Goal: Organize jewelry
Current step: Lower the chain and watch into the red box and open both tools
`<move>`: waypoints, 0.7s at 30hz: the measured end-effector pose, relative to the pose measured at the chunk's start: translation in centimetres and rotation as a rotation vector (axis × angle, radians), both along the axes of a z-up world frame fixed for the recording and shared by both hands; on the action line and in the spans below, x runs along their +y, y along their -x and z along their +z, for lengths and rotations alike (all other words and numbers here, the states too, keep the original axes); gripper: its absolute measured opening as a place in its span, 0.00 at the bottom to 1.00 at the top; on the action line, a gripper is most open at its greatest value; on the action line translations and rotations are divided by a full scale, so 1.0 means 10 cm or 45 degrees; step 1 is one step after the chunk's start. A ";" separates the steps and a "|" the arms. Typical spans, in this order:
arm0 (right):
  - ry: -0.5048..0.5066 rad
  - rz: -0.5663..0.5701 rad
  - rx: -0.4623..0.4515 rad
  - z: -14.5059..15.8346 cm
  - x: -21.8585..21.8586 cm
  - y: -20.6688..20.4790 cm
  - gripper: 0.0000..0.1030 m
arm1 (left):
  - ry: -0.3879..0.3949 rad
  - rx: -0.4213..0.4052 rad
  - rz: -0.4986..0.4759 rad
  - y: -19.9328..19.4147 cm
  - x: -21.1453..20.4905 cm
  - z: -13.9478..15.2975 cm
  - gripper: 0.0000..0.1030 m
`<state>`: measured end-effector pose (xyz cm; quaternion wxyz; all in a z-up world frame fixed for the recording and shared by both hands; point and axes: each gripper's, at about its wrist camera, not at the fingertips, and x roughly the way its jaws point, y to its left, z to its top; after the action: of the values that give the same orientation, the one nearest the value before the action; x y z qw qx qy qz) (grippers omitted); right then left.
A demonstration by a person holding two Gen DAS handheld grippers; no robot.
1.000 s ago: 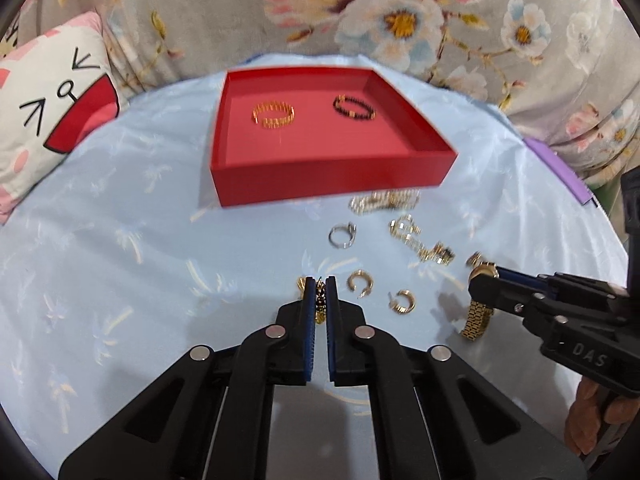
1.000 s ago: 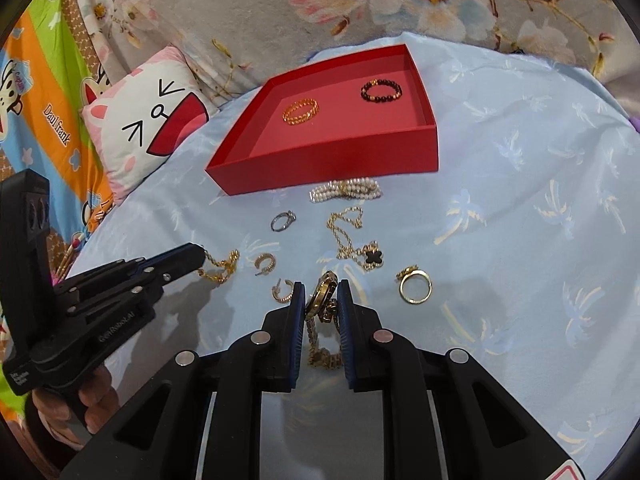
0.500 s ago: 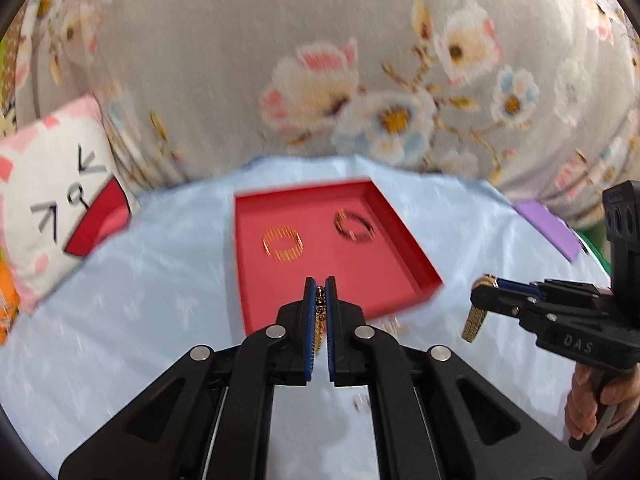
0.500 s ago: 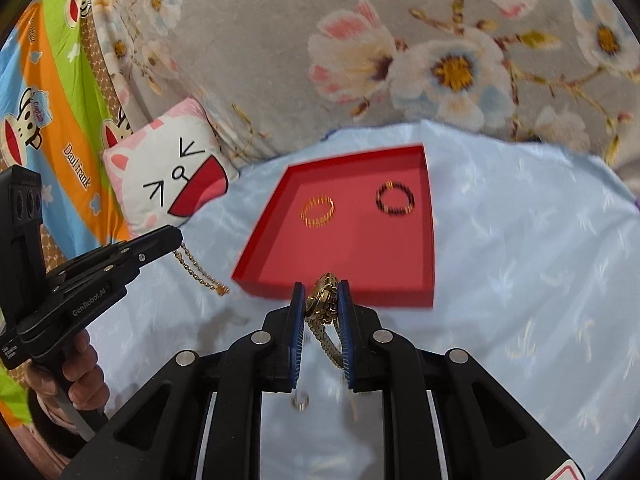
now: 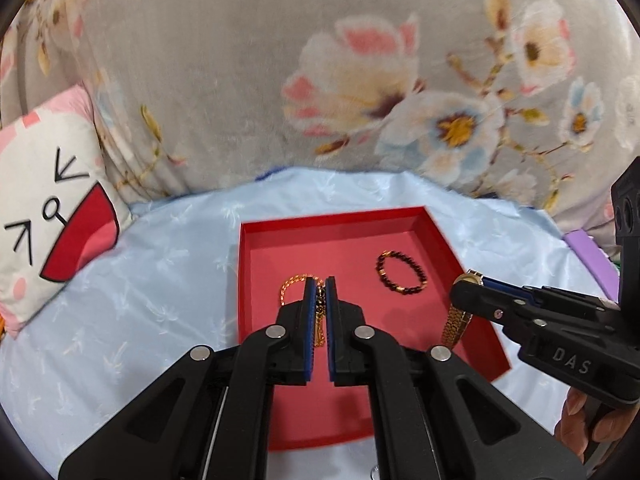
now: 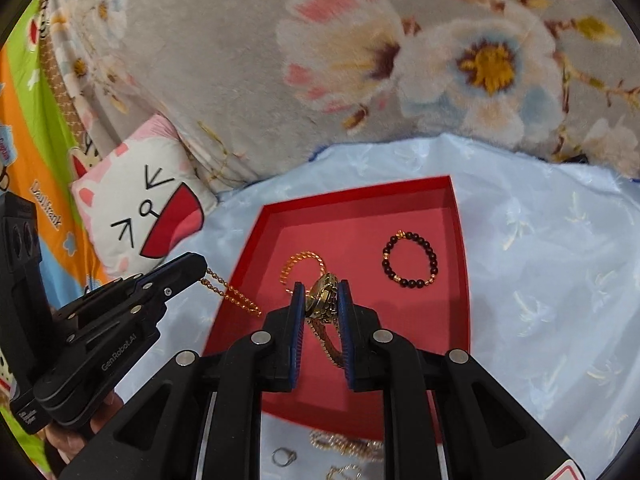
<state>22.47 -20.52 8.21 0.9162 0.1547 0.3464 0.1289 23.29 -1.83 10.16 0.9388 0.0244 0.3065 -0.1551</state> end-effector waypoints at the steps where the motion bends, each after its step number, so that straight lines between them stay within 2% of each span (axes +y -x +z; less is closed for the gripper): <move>1: -0.003 0.000 0.020 -0.06 -0.01 -0.07 0.15 | -0.002 0.011 0.006 -0.04 -0.01 -0.04 0.03; 10: 0.069 -0.047 0.149 -0.51 -0.09 -0.45 0.15 | -0.053 0.124 0.061 -0.39 -0.05 -0.50 0.03; 16: 0.148 -0.089 0.124 -0.57 -0.15 -0.48 0.16 | -0.082 0.145 0.083 -0.48 -0.07 -0.64 0.03; 21: 0.112 -0.115 0.088 -0.53 -0.27 -0.44 0.17 | -0.105 0.148 0.107 -0.52 -0.08 -0.70 0.04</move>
<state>26.86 -23.25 2.89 0.9145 0.1341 0.3759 0.0668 28.50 -2.67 3.12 0.9233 0.0411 0.3675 -0.1039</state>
